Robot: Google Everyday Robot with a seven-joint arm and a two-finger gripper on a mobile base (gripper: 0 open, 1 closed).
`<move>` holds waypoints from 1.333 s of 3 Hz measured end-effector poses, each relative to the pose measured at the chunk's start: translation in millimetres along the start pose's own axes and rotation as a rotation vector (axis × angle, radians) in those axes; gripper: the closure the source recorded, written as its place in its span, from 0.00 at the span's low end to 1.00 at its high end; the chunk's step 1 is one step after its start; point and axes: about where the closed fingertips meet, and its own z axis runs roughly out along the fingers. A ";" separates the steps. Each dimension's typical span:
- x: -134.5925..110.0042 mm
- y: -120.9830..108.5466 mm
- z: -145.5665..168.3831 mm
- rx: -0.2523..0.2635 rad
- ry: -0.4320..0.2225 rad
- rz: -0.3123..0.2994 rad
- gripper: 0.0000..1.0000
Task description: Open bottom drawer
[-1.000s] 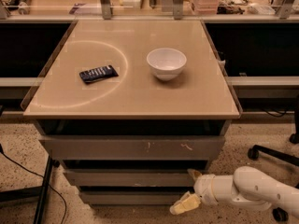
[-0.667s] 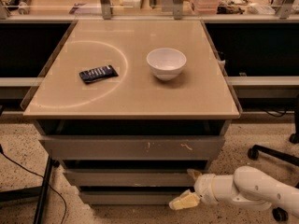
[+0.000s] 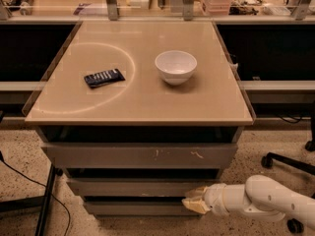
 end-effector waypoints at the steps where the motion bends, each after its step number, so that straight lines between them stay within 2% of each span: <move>1: 5.1 6.7 -16.4 0.065 0.010 0.014 0.86; 2: 12.9 -4.3 -10.7 0.087 -0.011 0.020 1.00; 3: 26.1 -30.3 29.5 0.104 -0.105 0.035 1.00; 4: 45.6 -46.3 82.2 0.084 -0.183 0.073 1.00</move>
Offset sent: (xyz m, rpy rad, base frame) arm 0.0130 -0.0172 -0.0537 0.0558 -0.0082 -0.1416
